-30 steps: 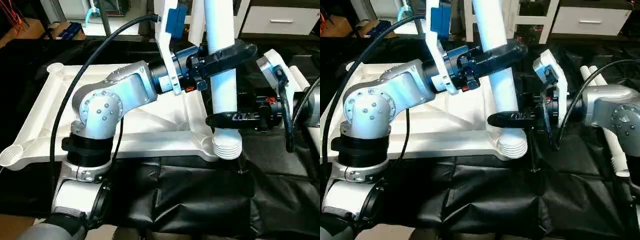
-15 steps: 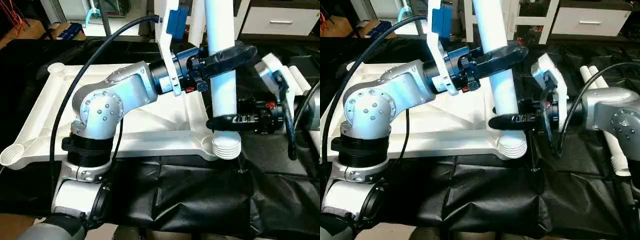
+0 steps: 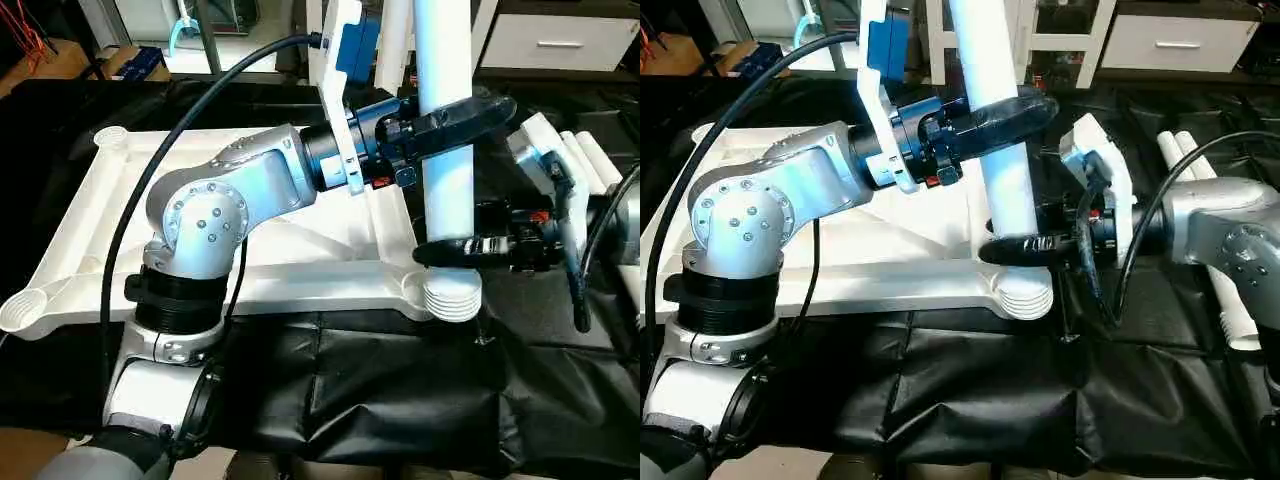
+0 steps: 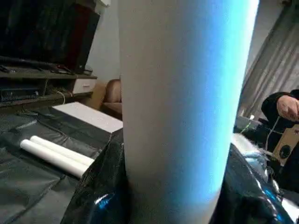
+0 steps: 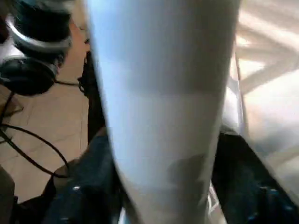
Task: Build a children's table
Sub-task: Pick table leg
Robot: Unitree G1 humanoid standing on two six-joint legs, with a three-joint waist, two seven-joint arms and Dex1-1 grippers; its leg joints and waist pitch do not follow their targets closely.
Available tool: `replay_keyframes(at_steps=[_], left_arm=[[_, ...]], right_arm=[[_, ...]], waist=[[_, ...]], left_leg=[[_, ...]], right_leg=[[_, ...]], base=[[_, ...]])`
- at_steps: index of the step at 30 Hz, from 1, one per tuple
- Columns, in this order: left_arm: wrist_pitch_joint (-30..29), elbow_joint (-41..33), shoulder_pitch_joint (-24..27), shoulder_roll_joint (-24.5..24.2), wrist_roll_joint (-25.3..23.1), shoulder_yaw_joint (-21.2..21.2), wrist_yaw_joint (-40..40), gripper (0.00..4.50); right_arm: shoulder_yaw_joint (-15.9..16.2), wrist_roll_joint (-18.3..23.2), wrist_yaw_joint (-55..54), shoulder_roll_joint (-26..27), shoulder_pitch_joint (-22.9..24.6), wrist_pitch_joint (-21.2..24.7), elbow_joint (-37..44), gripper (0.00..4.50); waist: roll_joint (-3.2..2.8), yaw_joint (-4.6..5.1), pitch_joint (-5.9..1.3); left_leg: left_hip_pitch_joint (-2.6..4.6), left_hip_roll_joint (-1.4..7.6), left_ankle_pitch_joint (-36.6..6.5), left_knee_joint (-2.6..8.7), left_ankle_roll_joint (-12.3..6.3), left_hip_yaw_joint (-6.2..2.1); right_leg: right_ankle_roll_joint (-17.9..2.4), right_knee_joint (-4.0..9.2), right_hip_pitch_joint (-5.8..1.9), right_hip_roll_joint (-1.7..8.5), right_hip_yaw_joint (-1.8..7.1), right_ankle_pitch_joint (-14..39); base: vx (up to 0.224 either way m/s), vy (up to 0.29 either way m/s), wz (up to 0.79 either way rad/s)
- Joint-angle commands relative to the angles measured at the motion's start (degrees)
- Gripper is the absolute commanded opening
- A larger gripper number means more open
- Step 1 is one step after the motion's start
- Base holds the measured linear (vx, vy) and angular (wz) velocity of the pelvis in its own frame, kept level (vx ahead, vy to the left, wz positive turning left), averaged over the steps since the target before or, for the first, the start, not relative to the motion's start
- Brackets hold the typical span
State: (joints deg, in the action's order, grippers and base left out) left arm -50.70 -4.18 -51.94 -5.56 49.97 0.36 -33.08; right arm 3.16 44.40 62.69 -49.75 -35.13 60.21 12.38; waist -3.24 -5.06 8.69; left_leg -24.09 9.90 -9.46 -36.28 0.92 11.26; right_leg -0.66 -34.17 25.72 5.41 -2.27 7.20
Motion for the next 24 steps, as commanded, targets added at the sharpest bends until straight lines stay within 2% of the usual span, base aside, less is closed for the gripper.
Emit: replay_keyframes(at_steps=[1,2,8,10,20,24], left_arm=[[0.85,-1.24,-1.08,0.13,0.8,-0.54,-0.98,1.8],[0.87,-1.21,-1.07,0.14,0.76,-0.52,-1.02,1.8],[0.88,-1.33,-0.93,0.18,0.63,-0.43,-1.15,1.8],[0.75,-1.58,-0.74,0.12,0.68,-0.39,-1.26,1.8],[0.37,-2.04,-0.43,-0.05,0.96,-0.33,-1.67,1.8],[0.23,-2.35,-0.31,-0.15,1.04,-0.17,-1.95,1.8]], right_arm=[[0.7,-1.63,-0.61,-0.8,0.28,-0.61,0.95,2.94],[0.81,-1.91,-0.75,-0.79,0.35,-0.88,0.9,3.06],[0.73,-1.75,-0.25,-0.79,0.6,-1.25,0.74,3.07],[0.33,-1.32,-0.5,-0.41,0.46,-1.0,0.54,2.8],[-0.19,-1.41,-0.84,0.76,0.17,-1.09,-0.06,2.02],[-0.61,-0.78,-0.9,1.09,0.01,-0.87,-0.09,1.98]], waist=[[2.09,0.03,-6.45],[2.11,0.03,-6.41],[2.1,0.05,-6.43],[2.09,0.06,-6.44],[2.03,0.03,-6.47],[2.04,0.07,-6.49]], left_leg=[[1.75,1.92,-7.62,3.79,-4.79,-1.23],[1.78,1.95,-7.79,3.8,-4.78,-1.21],[1.77,1.94,-8.05,3.81,-4.89,-1.23],[1.8,1.96,-8.24,3.82,-4.84,-1.23],[1.88,1.98,-8.67,3.84,-4.57,-1.24],[1.87,1.98,-8.78,3.86,-4.45,-1.25]], right_leg=[[-10.32,3.78,-3.86,1.98,1.16,20.41],[-10.35,3.83,-3.81,2.02,1.18,20.48],[-10.66,3.79,-3.87,1.99,1.16,19.98],[-10.68,3.79,-3.86,1.99,1.16,20.04],[-10.82,3.82,-3.83,2.02,1.17,20.07],[-10.81,3.79,-3.84,1.99,1.15,19.93]], base=[[0.0,0.0,0.0],[0.0,0.0,0.0],[0.0,0.0,0.0],[0.0,0.0,0.0],[0.0,0.0,0.0],[0.0,0.0,0.0]])
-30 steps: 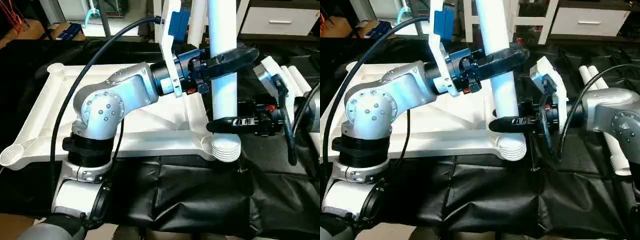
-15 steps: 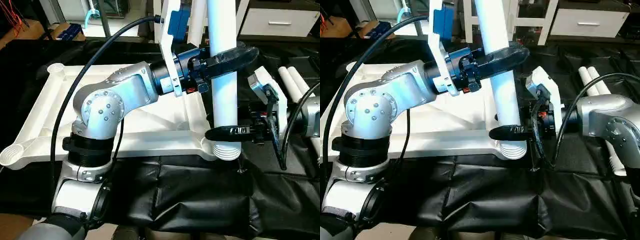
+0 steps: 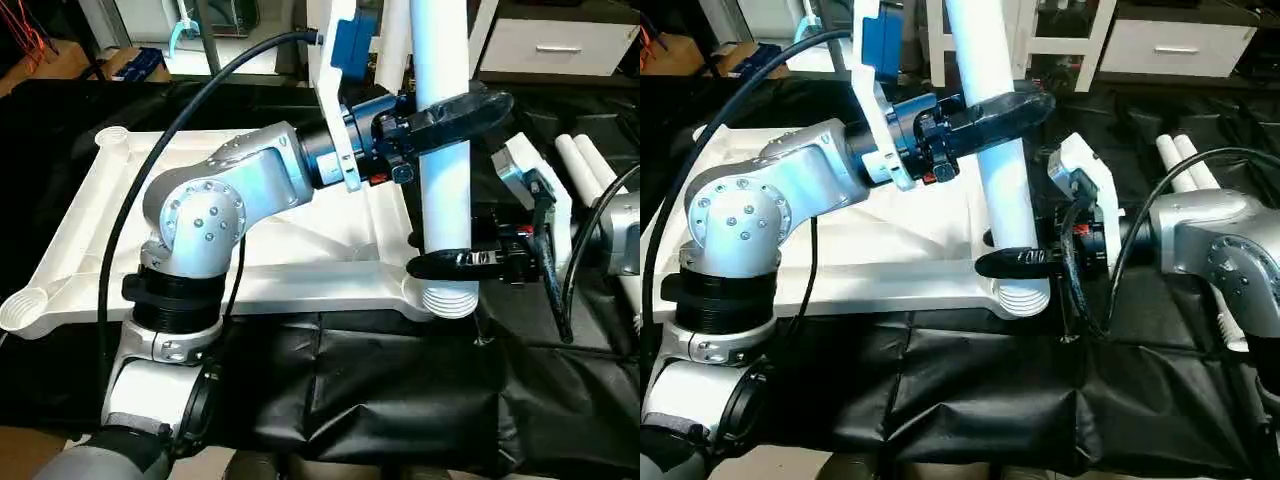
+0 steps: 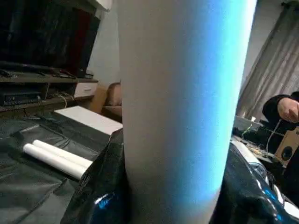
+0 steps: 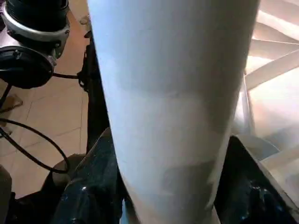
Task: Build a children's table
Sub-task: Pick table leg, then insert table leg to table base
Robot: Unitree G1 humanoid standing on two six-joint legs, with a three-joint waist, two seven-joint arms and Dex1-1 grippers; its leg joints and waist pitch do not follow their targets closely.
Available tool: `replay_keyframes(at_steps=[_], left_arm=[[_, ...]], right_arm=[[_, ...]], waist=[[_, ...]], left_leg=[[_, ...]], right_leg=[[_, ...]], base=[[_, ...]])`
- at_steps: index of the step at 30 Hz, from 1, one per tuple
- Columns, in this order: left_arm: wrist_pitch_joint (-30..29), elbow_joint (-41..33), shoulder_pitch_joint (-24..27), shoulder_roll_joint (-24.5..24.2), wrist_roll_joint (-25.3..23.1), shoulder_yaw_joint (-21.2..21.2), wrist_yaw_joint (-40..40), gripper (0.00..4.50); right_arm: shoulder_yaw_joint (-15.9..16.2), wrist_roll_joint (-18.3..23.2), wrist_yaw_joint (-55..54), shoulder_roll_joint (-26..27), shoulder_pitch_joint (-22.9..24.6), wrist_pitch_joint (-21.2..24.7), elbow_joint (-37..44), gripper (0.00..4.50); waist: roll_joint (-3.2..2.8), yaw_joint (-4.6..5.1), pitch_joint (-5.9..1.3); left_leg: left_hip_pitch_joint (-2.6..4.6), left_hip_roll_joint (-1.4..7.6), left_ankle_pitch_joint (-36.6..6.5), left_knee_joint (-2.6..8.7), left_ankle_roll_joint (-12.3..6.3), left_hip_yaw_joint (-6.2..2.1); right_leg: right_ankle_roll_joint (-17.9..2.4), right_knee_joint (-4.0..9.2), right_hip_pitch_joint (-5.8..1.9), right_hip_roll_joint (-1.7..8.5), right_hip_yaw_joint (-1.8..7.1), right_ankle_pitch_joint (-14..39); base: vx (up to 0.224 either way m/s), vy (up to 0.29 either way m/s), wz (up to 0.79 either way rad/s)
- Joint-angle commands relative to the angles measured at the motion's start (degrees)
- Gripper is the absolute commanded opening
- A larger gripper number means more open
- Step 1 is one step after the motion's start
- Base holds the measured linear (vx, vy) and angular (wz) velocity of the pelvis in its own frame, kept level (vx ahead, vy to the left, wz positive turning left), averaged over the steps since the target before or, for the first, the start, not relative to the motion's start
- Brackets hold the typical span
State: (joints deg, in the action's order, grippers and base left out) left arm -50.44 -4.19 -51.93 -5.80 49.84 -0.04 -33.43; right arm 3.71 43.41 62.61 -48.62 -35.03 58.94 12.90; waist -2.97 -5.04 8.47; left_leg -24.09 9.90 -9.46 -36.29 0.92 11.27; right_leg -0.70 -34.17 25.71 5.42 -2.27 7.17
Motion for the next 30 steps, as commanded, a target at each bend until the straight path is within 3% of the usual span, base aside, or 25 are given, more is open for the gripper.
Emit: replay_keyframes(at_steps=[1,3,6,10,12,14,16,18,21,22,23,24,25,26,27,28,30], left_arm=[[-0.07,-2.4,-0.26,-0.05,0.94,0.42,-1.52,1.8],[0.25,-2.33,-0.18,-0.24,0.06,0.76,-1.09,2.36],[0.39,-1.62,0.31,-0.25,0.66,-0.58,-0.8,2.53],[1.48,-2.0,1.84,-1.42,0.98,-2.9,-0.63,2.93],[2.26,-2.86,3.24,-2.2,2.46,-5.21,-1.5,2.99],[3.51,-3.34,4.01,-2.34,3.35,-7.48,-1.16,2.99],[4.76,-3.89,4.5,-2.78,3.9,-9.16,-1.07,2.99],[5.18,-4.59,5.04,-3.23,4.11,-9.71,-2.03,2.99],[6.52,-5.86,7.15,-5.61,1.61,-8.8,-4.44,2.99],[11.09,-4.98,8.96,-9.88,-8.24,-1.9,-4.63,2.99],[16.47,-3.87,10.93,-14.41,-18.12,5.64,-5.62,2.99],[20.71,-3.02,12.55,-17.97,-25.37,11.61,-6.88,3.17],[23.41,-2.07,14.51,-20.96,-30.91,17.47,-8.08,3.17],[24.12,-1.78,15.41,-22.05,-32.54,19.68,-8.71,3.35],[24.29,-1.71,15.64,-22.31,-32.93,20.21,-8.87,3.38],[25.17,-1.93,17.39,-23.56,-34.26,22.96,-10.4,3.46],[25.74,-2.26,18.96,-24.41,-35.09,25.04,-11.68,3.72]], right_arm=[[-1.59,0.18,-1.55,0.41,-0.06,0.21,-0.79,1.96],[-2.28,-0.03,-2.94,1.26,0.01,-0.1,-1.18,1.95],[-4.27,-1.44,-7.88,4.28,0.51,-1.47,-2.15,1.95],[-7.14,-4.37,-16.56,9.15,1.55,-4.09,-3.69,1.95],[-9.25,-5.22,-21.03,12.12,2.37,-5.7,-4.2,1.95],[-10.49,-5.42,-23.21,13.52,3.13,-6.17,-4.35,1.95],[-11.0,-5.75,-23.93,13.86,4.38,-6.52,-4.09,1.92],[-11.28,-6.18,-24.65,14.16,5.22,-7.03,-3.8,1.92],[-12.76,-7.58,-27.25,15.16,6.66,-9.51,-3.91,1.92],[-14.17,-8.4,-28.29,15.95,7.15,-12.64,-4.84,1.92],[-15.56,-8.41,-27.93,16.76,7.81,-15.55,-5.31,1.92],[-16.43,-8.7,-27.65,17.31,8.4,-18.04,-5.53,1.92],[-17.25,-9.15,-27.46,17.88,9.29,-20.52,-5.58,1.92],[-17.59,-9.39,-27.43,18.17,9.72,-21.46,-5.44,1.92],[-17.67,-9.45,-27.42,18.24,9.82,-21.69,-5.4,1.92],[-17.97,-10.02,-28.1,18.65,10.49,-22.48,-5.06,1.92],[-18.2,-10.53,-28.75,19.08,11.13,-23.31,-4.74,1.92]], waist=[[1.84,0.05,-6.27],[1.8,0.08,-6.25],[1.89,0.37,-6.18],[1.58,0.48,-6.05],[1.34,0.64,-5.99],[1.37,0.55,-6.09],[1.29,0.48,-5.99],[1.33,0.62,-6.0],[1.31,0.74,-6.0],[1.52,0.62,-6.07],[1.11,0.77,-6.07],[1.28,0.85,-5.87],[1.26,0.92,-5.89],[1.17,1.38,-5.97],[1.14,1.3,-6.12],[0.9,1.42,-6.23],[0.96,1.58,-6.17]], left_leg=[[1.87,1.99,-8.59,3.87,-4.5,-1.24],[1.83,1.95,-8.7,3.9,-4.41,-1.24],[1.75,1.8,-8.86,3.95,-3.87,-1.2],[2.07,1.8,-9.84,4.17,-2.86,-1.18],[1.97,1.71,-10.28,4.29,-2.2,-1.17],[2.3,1.76,-10.74,4.38,-1.43,-1.15],[2.39,1.74,-11.59,4.4,-1.58,-1.05],[2.06,1.79,-11.42,4.55,-1.76,-1.19],[2.0,1.76,-10.55,4.58,-1.91,-1.16],[2.13,2.03,-10.5,4.76,-2.64,-1.47],[2.21,2.06,-10.8,4.65,-2.37,-1.27],[2.13,2.25,-12.33,5.05,-2.79,-1.74],[2.19,2.24,-12.72,5.09,-2.46,-1.78],[2.34,2.02,-12.43,5.19,-1.16,-1.46],[2.77,2.18,-12.12,5.2,-0.61,-1.26],[2.63,2.24,-10.97,5.21,-0.26,-1.33],[2.27,2.24,-10.56,5.31,-0.41,-1.27]], right_leg=[[-10.83,3.78,-3.8,2.0,1.18,19.77],[-10.67,3.81,-3.78,2.01,1.13,20.28],[-10.16,3.93,-3.66,1.97,1.05,21.22],[-9.41,4.14,-3.31,1.78,1.03,22.07],[-9.1,4.17,-3.25,1.75,0.98,22.33],[-9.41,4.24,-3.23,1.8,0.96,22.4],[-9.66,4.2,-3.2,1.64,1.05,21.42],[-9.18,3.98,-3.55,1.76,0.96,21.05],[-8.52,4.01,-3.41,1.79,1.11,20.9],[-6.97,4.48,-3.18,1.82,1.15,21.82],[-6.17,4.13,-3.03,1.76,1.24,22.12],[-2.45,4.76,-2.81,1.76,1.28,25.25],[-0.86,4.66,-2.73,1.84,1.35,26.43],[-0.93,4.36,-2.68,1.73,1.41,26.16],[-2.88,4.39,-2.39,1.8,1.6,24.83],[-5.65,4.03,-2.6,1.82,1.55,21.32],[-7.51,3.7,-2.87,1.84,1.51,18.51]], base=[[0.0,0.0,0.0],[0.0,0.0,0.0],[0.0,0.0,0.0],[0.0,0.0,0.0],[0.0,0.0,0.0],[0.0,0.0,0.0],[0.0,0.0,0.0],[0.0,0.0,0.0],[0.0,0.0,0.0],[0.0,0.0,0.0],[0.0,0.0,0.0],[0.0,0.0,0.0],[0.0,0.0,0.0],[0.0,0.0,0.0],[0.0,0.0,0.0],[0.0,0.0,0.0],[0.0,0.0,0.0]])
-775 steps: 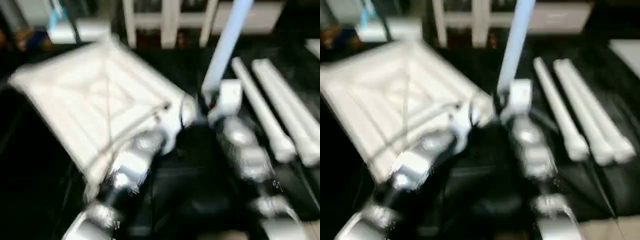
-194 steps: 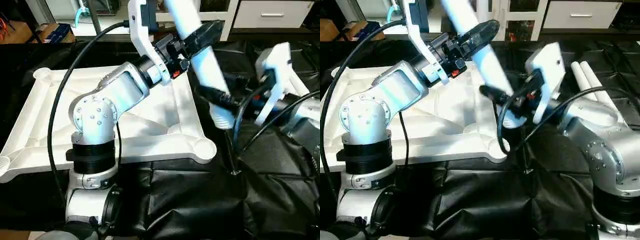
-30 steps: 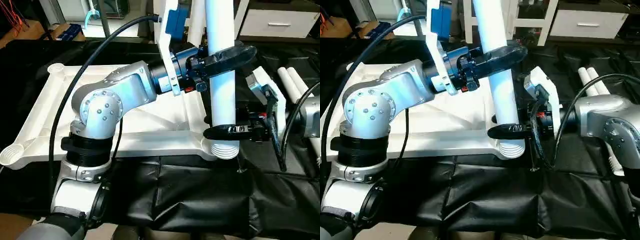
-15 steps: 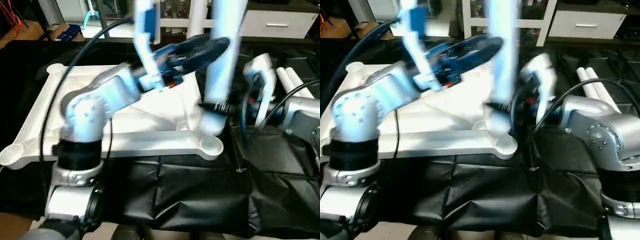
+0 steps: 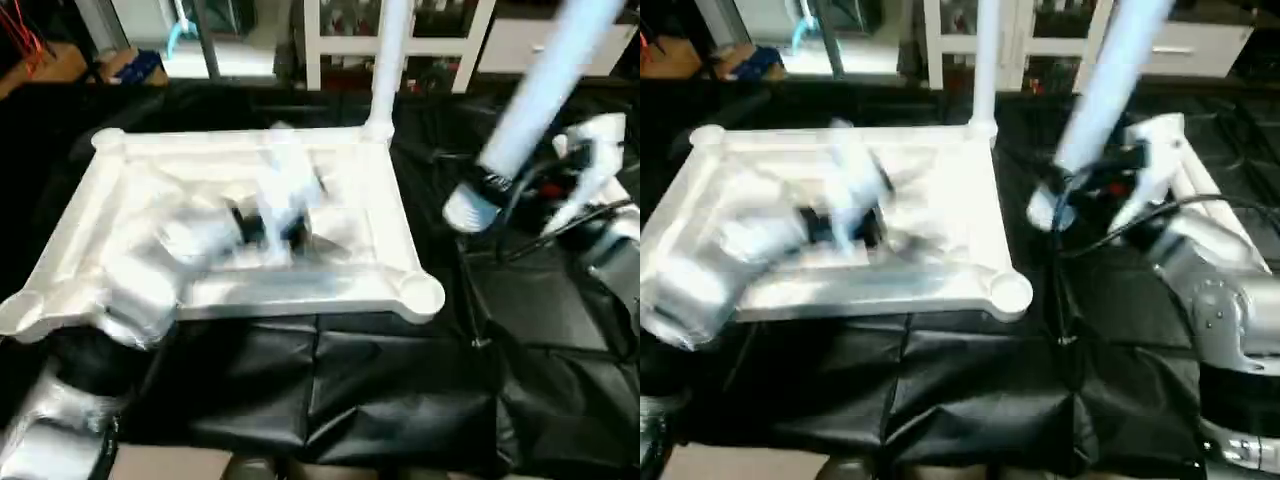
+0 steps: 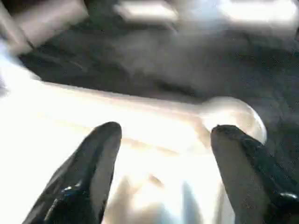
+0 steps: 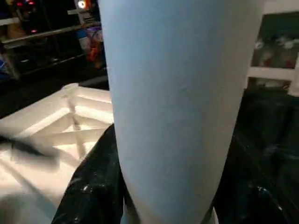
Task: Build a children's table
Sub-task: Insert table leg to table base
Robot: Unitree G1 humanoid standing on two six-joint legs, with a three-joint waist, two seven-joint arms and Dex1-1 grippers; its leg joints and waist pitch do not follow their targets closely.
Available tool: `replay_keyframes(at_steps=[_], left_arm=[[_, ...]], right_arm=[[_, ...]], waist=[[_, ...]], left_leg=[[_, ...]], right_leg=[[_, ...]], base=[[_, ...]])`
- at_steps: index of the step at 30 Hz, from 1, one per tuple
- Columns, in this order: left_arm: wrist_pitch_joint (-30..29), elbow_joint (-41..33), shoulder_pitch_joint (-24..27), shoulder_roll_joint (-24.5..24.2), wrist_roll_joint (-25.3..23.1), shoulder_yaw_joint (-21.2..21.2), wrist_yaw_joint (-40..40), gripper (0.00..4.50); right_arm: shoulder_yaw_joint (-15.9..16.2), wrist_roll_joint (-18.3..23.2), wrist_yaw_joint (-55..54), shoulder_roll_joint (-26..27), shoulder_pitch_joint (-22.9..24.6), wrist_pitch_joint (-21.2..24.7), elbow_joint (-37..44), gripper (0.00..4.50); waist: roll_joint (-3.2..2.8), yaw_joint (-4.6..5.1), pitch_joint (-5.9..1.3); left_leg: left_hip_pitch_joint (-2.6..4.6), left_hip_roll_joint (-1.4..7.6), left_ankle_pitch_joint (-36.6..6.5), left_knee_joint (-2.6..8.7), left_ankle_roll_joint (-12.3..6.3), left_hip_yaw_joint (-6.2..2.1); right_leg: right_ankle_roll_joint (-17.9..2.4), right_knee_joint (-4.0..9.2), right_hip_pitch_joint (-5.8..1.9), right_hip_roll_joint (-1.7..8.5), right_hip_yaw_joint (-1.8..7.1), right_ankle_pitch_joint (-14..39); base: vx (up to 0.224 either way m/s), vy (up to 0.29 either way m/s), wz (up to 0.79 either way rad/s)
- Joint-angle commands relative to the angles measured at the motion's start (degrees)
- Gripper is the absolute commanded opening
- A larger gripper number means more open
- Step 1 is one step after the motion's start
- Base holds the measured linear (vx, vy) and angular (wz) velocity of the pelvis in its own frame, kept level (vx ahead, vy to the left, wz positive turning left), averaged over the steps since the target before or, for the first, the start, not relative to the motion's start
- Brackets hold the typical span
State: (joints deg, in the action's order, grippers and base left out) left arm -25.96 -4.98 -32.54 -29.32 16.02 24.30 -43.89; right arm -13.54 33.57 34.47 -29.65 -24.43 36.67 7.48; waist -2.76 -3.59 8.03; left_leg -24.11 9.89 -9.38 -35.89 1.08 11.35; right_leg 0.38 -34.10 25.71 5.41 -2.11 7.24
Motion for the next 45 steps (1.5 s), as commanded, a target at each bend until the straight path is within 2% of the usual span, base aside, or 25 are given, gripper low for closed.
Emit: replay_keyframes(at_steps=[1,3,6,11,13,15,16,18,24,28,31,36,37,39,42,45], left_arm=[[3.01,-2.07,2.13,-1.01,-3.3,3.25,-1.58,3.78],[3.18,-2.09,2.37,-1.02,-3.47,3.51,-1.68,3.8],[5.62,-0.73,3.48,-1.0,-5.29,5.29,-2.31,3.8],[7.57,3.6,3.21,-2.13,-8.57,6.44,-4.52,3.8],[8.34,5.28,3.01,-2.03,-9.54,6.02,-4.03,3.45],[8.34,5.87,3.08,-2.02,-9.2,5.48,-4.4,3.41],[8.38,6.69,3.19,-2.41,-8.96,5.05,-5.36,3.18],[8.61,7.34,3.45,-3.02,-9.25,4.79,-6.41,3.18],[8.68,7.85,4.04,-3.85,-9.72,4.18,-8.14,2.58],[8.86,8.41,4.26,-4.2,-10.21,3.97,-8.57,2.33],[9.19,9.57,3.97,-4.16,-11.04,3.97,-8.98,1.98],[9.45,10.26,3.9,-3.62,-11.87,4.06,-9.07,1.77],[9.41,10.3,3.89,-3.5,-11.83,4.1,-9.2,1.55],[9.44,10.3,3.88,-3.3,-11.78,4.04,-9.4,1.53],[9.59,10.26,3.72,-2.48,-11.23,3.74,-9.97,1.14],[9.54,10.14,3.69,-1.95,-10.99,3.68,-10.63,1.06]], right_arm=[[-0.46,-2.16,-0.92,0.52,2.45,-3.82,1.31,1.92],[-0.49,-2.19,-0.96,0.66,2.64,-4.04,1.39,1.92],[-0.53,-2.35,-1.01,1.87,4.07,-6.15,2.07,1.91],[0.83,-2.22,0.16,2.37,5.72,-6.72,3.79,1.91],[1.35,-2.18,0.37,2.43,6.07,-7.21,4.11,1.91],[1.6,-2.09,0.61,2.52,6.33,-7.22,4.47,1.91],[1.88,-2.06,0.8,2.67,6.64,-7.25,4.87,1.91],[2.01,-2.03,0.73,2.81,6.83,-7.33,5.04,1.91],[2.15,-1.95,0.54,3.01,7.07,-7.32,5.31,1.91],[2.38,-2.0,0.57,3.13,7.15,-7.3,5.42,1.91],[2.65,-2.16,0.81,3.08,6.94,-7.39,5.09,1.91],[2.72,-2.13,0.9,3.11,6.92,-7.33,5.11,1.91],[2.75,-2.13,0.91,3.09,6.95,-7.31,5.17,1.91],[2.8,-2.11,0.92,3.05,7.01,-7.25,5.28,1.91],[2.89,-2.04,0.93,2.98,7.08,-7.16,5.4,1.91],[3.02,-2.06,0.99,2.98,7.09,-7.11,5.39,1.91]], waist=[[0.65,0.37,-5.47],[0.88,0.6,-5.43],[0.93,0.94,-5.25],[0.82,1.66,-4.71],[0.69,1.95,-4.59],[0.68,1.97,-4.59],[0.51,1.96,-4.47],[0.48,2.01,-4.39],[0.39,1.99,-4.22],[0.37,2.0,-4.17],[0.45,2.03,-4.16],[0.38,1.99,-4.16],[0.33,2.01,-4.09],[0.36,2.02,-4.07],[0.26,2.0,-4.05],[0.31,2.01,-4.06]], left_leg=[[2.22,2.2,-11.62,4.9,-0.67,-1.23],[2.15,2.11,-12.27,4.89,-1.11,-1.11],[2.17,2.09,-13.25,4.98,-1.53,-1.18],[2.22,2.01,-16.07,5.32,-0.91,-1.33],[2.32,2.05,-17.41,5.43,-0.41,-1.48],[2.4,2.06,-17.93,5.46,-0.25,-1.5],[2.45,2.06,-18.35,5.49,-0.21,-1.52],[2.53,2.08,-19.36,5.59,0.05,-1.57],[2.74,2.15,-21.0,5.78,0.66,-1.65],[2.71,2.2,-21.15,5.86,0.77,-1.67],[2.6,2.14,-21.05,5.89,0.71,-1.64],[2.6,2.22,-20.77,5.95,0.66,-1.68],[2.62,2.22,-21.21,5.98,0.71,-1.67],[2.6,2.22,-21.35,6.01,0.78,-1.67],[2.65,2.25,-21.46,6.06,0.83,-1.65],[2.53,2.28,-21.33,6.12,0.8,-1.66]], right_leg=[[-10.38,3.48,-2.94,1.9,1.43,16.7],[-11.01,3.49,-3.27,2.03,1.52,16.64],[-10.75,3.75,-3.23,2.08,1.46,18.79],[-9.36,4.23,-2.94,1.89,1.4,22.55],[-8.89,4.44,-2.82,1.94,1.36,24.09],[-8.94,4.49,-2.76,2.01,1.36,24.6],[-8.95,4.56,-2.6,2.03,1.38,24.96],[-8.74,4.64,-2.5,1.97,1.33,25.54],[-8.7,4.71,-2.24,2.03,1.38,26.29],[-8.65,4.72,-2.21,2.08,1.43,26.28],[-8.59,4.72,-2.25,2.09,1.47,26.01],[-8.58,4.73,-2.24,2.19,1.52,26.18],[-8.63,4.8,-2.15,2.17,1.52,26.42],[-8.69,4.81,-2.19,2.17,1.52,26.31],[-8.78,4.9,-2.12,2.19,1.54,26.21],[-9.05,4.82,-2.21,2.22,1.56,25.37]], base=[[0.0,0.0,0.0],[0.0,0.0,0.0],[0.0,0.0,0.0],[0.0,0.0,0.0],[0.0,0.0,0.0],[0.0,0.0,0.0],[0.0,0.0,0.0],[0.0,0.0,0.0],[0.0,0.0,0.0],[0.0,0.0,0.0],[0.0,0.0,0.0],[0.0,0.0,0.0],[0.0,0.0,0.0],[0.0,0.0,0.0],[0.0,0.0,0.0],[0.0,0.0,0.0]])
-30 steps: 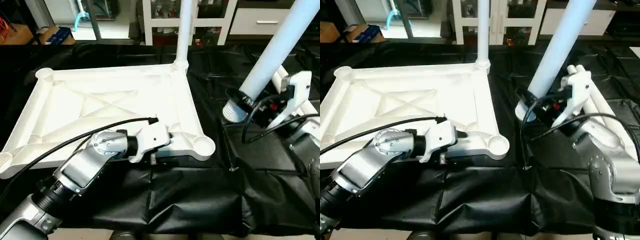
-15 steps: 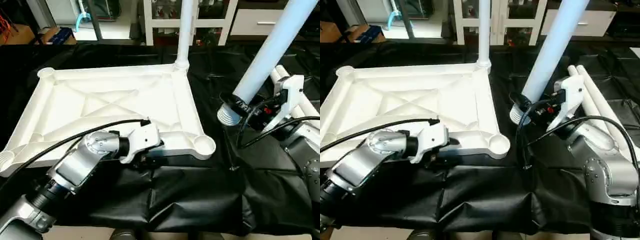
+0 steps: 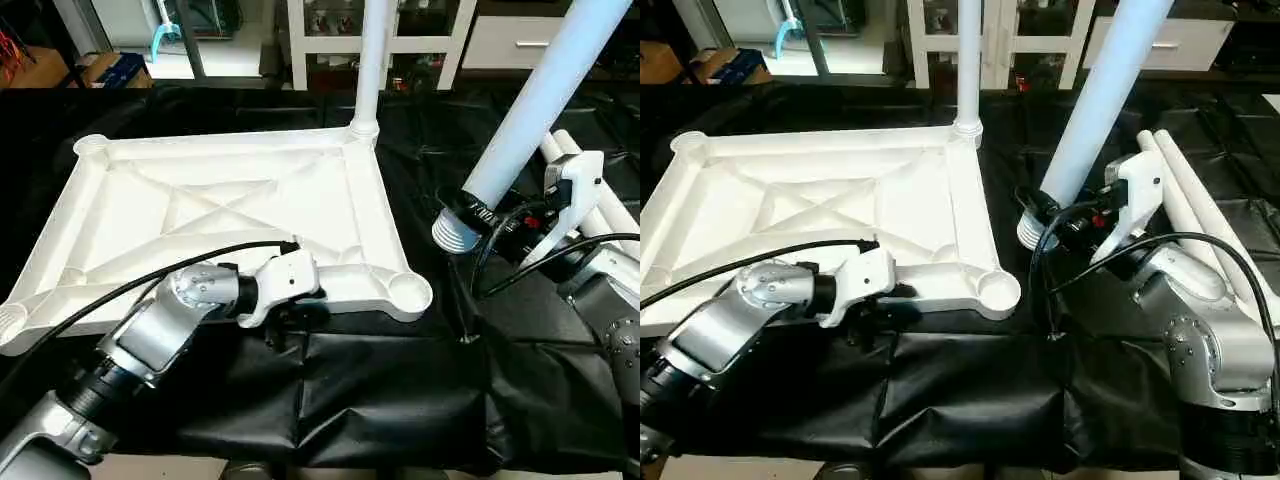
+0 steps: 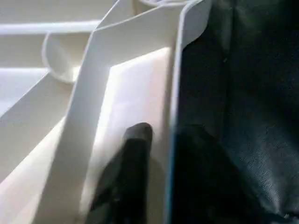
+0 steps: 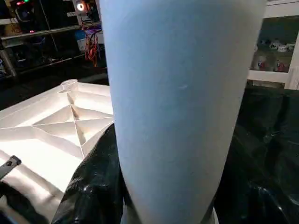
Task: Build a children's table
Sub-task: Insert table leg to table base
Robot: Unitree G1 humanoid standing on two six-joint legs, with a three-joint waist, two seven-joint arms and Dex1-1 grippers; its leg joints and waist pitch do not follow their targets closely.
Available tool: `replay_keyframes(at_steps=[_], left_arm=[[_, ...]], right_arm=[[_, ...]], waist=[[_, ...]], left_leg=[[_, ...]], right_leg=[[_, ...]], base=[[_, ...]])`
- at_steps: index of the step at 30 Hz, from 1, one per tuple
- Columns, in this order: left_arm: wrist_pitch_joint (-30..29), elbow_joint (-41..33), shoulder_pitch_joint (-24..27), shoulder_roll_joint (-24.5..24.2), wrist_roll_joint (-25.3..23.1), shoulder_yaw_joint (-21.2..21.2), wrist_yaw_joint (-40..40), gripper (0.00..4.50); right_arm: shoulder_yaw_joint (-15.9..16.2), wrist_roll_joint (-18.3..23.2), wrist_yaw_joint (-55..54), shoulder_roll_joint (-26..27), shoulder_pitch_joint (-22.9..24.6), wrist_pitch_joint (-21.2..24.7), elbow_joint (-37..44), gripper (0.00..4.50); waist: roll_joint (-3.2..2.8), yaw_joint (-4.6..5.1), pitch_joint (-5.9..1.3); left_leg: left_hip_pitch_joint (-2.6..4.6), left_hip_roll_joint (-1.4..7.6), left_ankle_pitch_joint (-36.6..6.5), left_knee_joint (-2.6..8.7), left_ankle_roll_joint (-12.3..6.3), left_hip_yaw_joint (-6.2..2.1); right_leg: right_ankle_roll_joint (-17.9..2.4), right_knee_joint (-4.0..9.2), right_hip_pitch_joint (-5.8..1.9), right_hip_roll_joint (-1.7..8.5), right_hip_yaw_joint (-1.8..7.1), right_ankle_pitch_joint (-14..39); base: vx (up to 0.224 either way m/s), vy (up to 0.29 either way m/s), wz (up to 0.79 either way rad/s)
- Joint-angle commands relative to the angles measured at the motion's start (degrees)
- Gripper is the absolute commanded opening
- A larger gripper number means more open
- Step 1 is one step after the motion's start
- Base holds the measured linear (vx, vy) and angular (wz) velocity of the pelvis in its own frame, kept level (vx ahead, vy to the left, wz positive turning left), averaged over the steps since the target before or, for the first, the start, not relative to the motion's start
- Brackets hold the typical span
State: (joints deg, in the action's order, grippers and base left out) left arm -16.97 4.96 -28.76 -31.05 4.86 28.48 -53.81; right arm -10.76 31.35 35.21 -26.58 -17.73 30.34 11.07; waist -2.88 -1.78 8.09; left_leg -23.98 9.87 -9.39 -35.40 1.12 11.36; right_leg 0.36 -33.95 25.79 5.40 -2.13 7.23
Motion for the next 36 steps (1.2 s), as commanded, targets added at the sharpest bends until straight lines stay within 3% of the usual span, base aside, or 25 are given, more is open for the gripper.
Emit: replay_keyframes(at_steps=[1,6,13,16,17,19,20,23,26,31,33,36], left_arm=[[0.47,0.17,-0.05,0.01,0.32,-0.56,-1.01,0.95],[1.19,1.05,0.13,0.1,-1.35,0.15,-1.41,0.49],[1.28,1.74,1.45,-0.69,-4.18,1.09,-0.68,0.16],[-1.92,-0.6,3.28,-0.68,-3.72,0.2,0.87,0.05],[-1.92,-0.6,3.28,-0.68,-3.72,0.2,0.87,0.02],[-4.66,-3.61,5.23,-0.45,-3.21,-0.53,2.07,0.0],[-5.1,-4.49,5.87,-0.34,-3.11,-0.62,2.08,0.0],[-5.08,-5.26,7.0,0.13,-3.6,-0.4,2.35,0.0],[-6.45,-5.46,7.42,0.43,-4.32,-0.53,3.34,0.0],[-9.81,-7.59,8.41,0.43,-4.63,-1.29,4.09,0.0],[-9.79,-8.34,8.97,0.2,-4.75,-1.25,3.86,0.0],[-8.06,-8.39,9.29,0.25,-5.28,-0.94,3.9,0.0]], right_arm=[[0.34,0.13,0.28,-0.08,0.39,-0.74,1.79,1.91],[0.68,0.03,0.36,-0.02,0.46,-0.71,1.9,1.91],[0.98,1.07,-0.33,1.37,0.29,0.13,2.15,1.91],[0.26,8.17,-0.99,3.81,1.13,7.28,3.03,1.91],[0.26,8.17,-0.99,3.81,1.13,7.28,3.03,1.91],[-0.77,14.76,-1.27,4.69,2.41,13.81,3.88,1.91],[-1.24,16.09,-1.61,5.03,2.67,14.78,3.93,1.91],[-2.93,19.17,-3.1,6.12,2.71,17.2,2.93,1.91],[-4.33,21.4,-3.58,6.24,2.21,19.01,1.9,1.91],[-7.75,27.13,-5.9,4.89,0.88,24.04,0.99,1.91],[-7.67,27.41,-5.25,3.25,1.29,25.58,1.37,1.91],[-4.52,21.97,-2.23,1.0,2.64,22.61,3.0,1.91]], waist=[[0.4,0.19,-4.07],[0.41,0.22,-3.91],[0.15,0.17,-4.03],[0.11,0.31,-3.87],[0.03,0.24,-3.86],[0.17,0.24,-3.71],[0.63,0.28,-3.49],[0.47,0.52,-3.31],[0.69,0.5,-2.93],[0.77,0.65,-2.84],[1.08,0.8,-2.92],[1.03,0.96,-3.05]], left_leg=[[2.4,2.28,-21.4,5.67,0.67,-1.65],[2.41,2.26,-21.66,5.79,0.59,-1.66],[2.42,2.39,-18.33,6.13,-0.41,-1.44],[2.32,2.47,-18.56,6.28,-0.77,-1.57],[2.42,2.5,-18.79,6.31,-0.72,-1.6],[2.56,2.51,-19.26,6.38,-0.29,-1.6],[2.35,2.54,-18.82,6.5,-0.48,-1.61],[2.6,2.46,-19.76,6.61,0.1,-1.6],[2.88,2.31,-20.72,6.78,0.59,-1.47],[2.76,2.24,-19.22,6.97,0.55,-1.56],[2.79,2.26,-19.25,7.01,0.54,-1.53],[2.59,2.32,-17.61,7.17,0.02,-1.43]], right_leg=[[-9.03,4.71,-2.27,2.21,1.59,25.48],[-8.47,4.97,-2.23,2.25,1.59,26.77],[-9.74,4.9,-2.51,2.14,1.53,21.74],[-10.86,4.64,-2.83,2.21,1.55,20.65],[-10.81,4.72,-2.72,2.2,1.54,21.04],[-10.82,4.73,-2.69,2.17,1.63,21.2],[-10.72,4.78,-2.8,2.3,1.72,21.42],[-9.48,5.16,-2.48,2.38,1.77,24.55],[-7.84,5.75,-2.18,2.36,1.87,28.26],[-7.26,5.91,-2.25,2.3,1.8,28.62],[-6.87,6.08,-2.3,2.23,1.75,29.27],[-6.63,6.1,-2.39,2.24,1.67,27.52]], base=[[0.0,0.0,0.0],[0.0,0.0,0.0],[0.0,0.0,0.0],[0.0,0.0,0.0],[0.0,0.0,0.0],[0.0,0.0,0.0],[0.0,0.0,0.0],[0.0,0.0,0.0],[0.0,0.0,0.0],[0.0,0.0,0.0],[0.0,0.0,0.0],[0.0,0.0,0.0]])
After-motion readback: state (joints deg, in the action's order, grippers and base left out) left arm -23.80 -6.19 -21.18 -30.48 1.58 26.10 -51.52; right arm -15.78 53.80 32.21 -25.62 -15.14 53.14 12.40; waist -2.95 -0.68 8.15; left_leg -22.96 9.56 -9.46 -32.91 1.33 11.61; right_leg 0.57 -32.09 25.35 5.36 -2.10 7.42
